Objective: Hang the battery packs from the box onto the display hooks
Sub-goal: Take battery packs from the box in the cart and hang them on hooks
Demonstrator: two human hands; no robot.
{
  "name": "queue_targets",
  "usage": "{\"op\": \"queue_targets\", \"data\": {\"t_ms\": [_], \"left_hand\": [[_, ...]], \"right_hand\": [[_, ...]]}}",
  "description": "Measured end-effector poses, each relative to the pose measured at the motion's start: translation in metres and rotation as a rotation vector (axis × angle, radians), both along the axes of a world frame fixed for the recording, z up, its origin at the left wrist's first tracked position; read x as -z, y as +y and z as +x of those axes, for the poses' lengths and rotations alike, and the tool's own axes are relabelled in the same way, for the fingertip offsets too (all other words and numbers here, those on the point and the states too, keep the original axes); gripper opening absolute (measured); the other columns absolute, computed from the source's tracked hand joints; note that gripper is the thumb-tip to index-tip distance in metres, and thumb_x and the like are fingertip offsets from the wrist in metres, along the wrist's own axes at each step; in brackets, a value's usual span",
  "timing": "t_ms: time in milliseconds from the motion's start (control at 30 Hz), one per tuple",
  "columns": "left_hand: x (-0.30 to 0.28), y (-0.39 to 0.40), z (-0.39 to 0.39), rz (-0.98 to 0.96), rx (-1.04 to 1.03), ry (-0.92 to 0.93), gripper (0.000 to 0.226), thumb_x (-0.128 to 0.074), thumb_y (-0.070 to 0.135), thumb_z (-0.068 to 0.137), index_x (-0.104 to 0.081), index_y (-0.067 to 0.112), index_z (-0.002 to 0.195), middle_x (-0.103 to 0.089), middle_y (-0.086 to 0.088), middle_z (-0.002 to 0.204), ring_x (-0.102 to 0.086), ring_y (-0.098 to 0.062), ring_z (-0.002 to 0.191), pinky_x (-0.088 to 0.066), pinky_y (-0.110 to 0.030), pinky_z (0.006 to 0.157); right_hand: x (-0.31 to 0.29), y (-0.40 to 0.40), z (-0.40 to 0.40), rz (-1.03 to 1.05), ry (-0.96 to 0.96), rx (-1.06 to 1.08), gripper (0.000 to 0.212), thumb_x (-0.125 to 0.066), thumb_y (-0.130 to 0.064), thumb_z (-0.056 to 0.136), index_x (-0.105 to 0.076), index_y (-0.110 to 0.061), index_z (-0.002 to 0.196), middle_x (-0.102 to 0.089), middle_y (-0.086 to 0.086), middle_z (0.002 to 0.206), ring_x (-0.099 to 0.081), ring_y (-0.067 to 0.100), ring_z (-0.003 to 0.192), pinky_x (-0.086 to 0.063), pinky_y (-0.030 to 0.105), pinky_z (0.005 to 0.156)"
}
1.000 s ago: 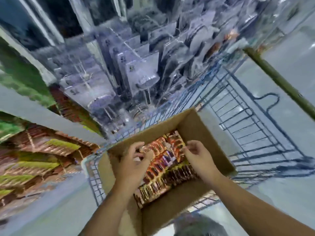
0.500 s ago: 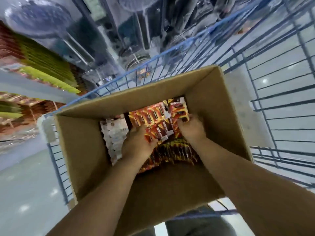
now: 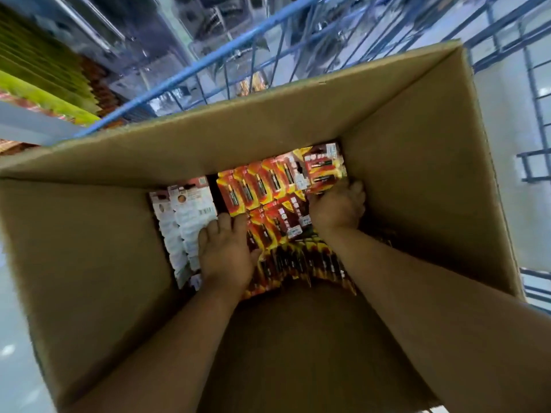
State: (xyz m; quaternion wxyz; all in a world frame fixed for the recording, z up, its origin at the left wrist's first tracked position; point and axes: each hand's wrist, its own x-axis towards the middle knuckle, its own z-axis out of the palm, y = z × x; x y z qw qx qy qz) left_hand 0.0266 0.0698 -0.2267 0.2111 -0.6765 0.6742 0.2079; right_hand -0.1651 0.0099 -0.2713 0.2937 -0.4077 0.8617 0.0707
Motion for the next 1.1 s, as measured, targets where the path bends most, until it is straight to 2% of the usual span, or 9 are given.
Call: {"op": "queue_targets", "data": {"t_ms": [100,200,400,500,600,700,833,900,1100], "left_hand": [[-0.004,-0.001,-0.001,-0.039,-0.042,0.044,0.068,-0.077,0.050,0.087,-0.048,0.019,0.140,-0.058,-0.008,0.134,-0.055,-0.029,0.123,-0.046,-0.042,0.100],[-0.011,-0.008,-0.004,0.017,-0.198,0.112,0.062,-0.070,0.054,0.093,-0.045,0.023,0.141,-0.067,-0.002,0.121,-0.066,-0.025,0.108,-0.054,-0.035,0.078],[-0.043,-0.016,-0.003,0.157,-0.812,0.617,0.052,-0.071,0.041,0.097,-0.054,0.030,0.146,-0.066,0.011,0.123,-0.063,-0.020,0.120,-0.047,-0.030,0.091],[-0.082,-0.018,-0.007,0.178,-1.057,0.804,0.036,-0.073,0.037,0.096,-0.060,0.036,0.129,-0.066,0.017,0.105,-0.067,-0.013,0.101,-0.051,-0.030,0.078],[-0.128,-0.015,-0.004,0.172,-1.188,0.934,0.020,-0.076,0.033,0.094,-0.064,0.034,0.110,-0.074,0.011,0.102,-0.073,-0.013,0.088,-0.056,-0.029,0.065],[-0.176,-0.013,0.006,0.127,-1.268,1.040,0.019,-0.075,0.028,0.095,-0.069,0.033,0.112,-0.081,0.004,0.099,-0.079,-0.021,0.087,-0.064,-0.041,0.078],[-0.235,-0.011,0.024,0.000,-1.262,1.174,0.018,-0.070,0.024,0.098,-0.069,0.032,0.113,-0.081,0.004,0.092,-0.079,-0.019,0.078,-0.062,-0.036,0.061],[-0.262,-0.009,0.036,-0.042,-1.277,1.241,0.018,-0.069,0.023,0.098,-0.070,0.028,0.115,-0.081,-0.001,0.092,-0.079,-0.022,0.077,-0.063,-0.042,0.069],[-0.327,0.021,0.096,-0.237,-1.195,1.327,0.030,-0.065,0.046,0.097,-0.071,0.028,0.121,-0.080,-0.005,0.101,-0.079,-0.027,0.086,-0.062,-0.048,0.078]], "right_hand": [[0.001,0.002,0.003,-0.037,-0.012,0.039,0.088,-0.079,-0.047,0.087,-0.034,-0.004,0.149,-0.040,0.017,0.151,-0.044,0.035,0.138,-0.043,0.046,0.107],[-0.002,-0.002,0.002,-0.125,-0.271,0.305,0.070,-0.084,-0.034,0.085,-0.042,-0.012,0.136,-0.058,0.013,0.136,-0.060,0.035,0.122,-0.052,0.040,0.093],[-0.050,-0.020,-0.021,-0.054,-0.599,0.561,0.028,-0.077,-0.030,0.094,-0.069,-0.019,0.118,-0.073,0.004,0.117,-0.071,0.029,0.104,-0.059,0.041,0.089],[-0.095,-0.014,-0.025,-0.024,-0.779,0.652,0.028,-0.078,-0.028,0.094,-0.067,-0.021,0.118,-0.074,0.004,0.111,-0.073,0.025,0.091,-0.059,0.037,0.073],[-0.140,0.000,-0.027,-0.006,-0.898,0.634,0.033,-0.080,-0.030,0.091,-0.067,-0.026,0.121,-0.077,0.003,0.111,-0.076,0.026,0.095,-0.062,0.049,0.087],[-0.189,0.014,-0.024,-0.055,-1.043,0.603,0.024,-0.080,-0.025,0.091,-0.069,-0.028,0.112,-0.079,0.002,0.106,-0.078,0.024,0.093,-0.062,0.043,0.079],[-0.247,0.029,-0.002,-0.118,-1.162,0.537,0.024,-0.079,-0.025,0.092,-0.074,-0.031,0.115,-0.081,0.001,0.107,-0.079,0.026,0.097,-0.061,0.052,0.089],[-0.272,0.034,0.015,-0.174,-1.196,0.522,0.021,-0.078,-0.028,0.093,-0.076,-0.031,0.113,-0.080,0.003,0.109,-0.078,0.029,0.099,-0.060,0.056,0.092],[-0.357,0.051,0.084,-0.299,-1.264,0.366,0.025,-0.070,-0.034,0.099,-0.072,-0.024,0.122,-0.081,0.005,0.107,-0.078,0.028,0.098,-0.061,0.055,0.092]]}}
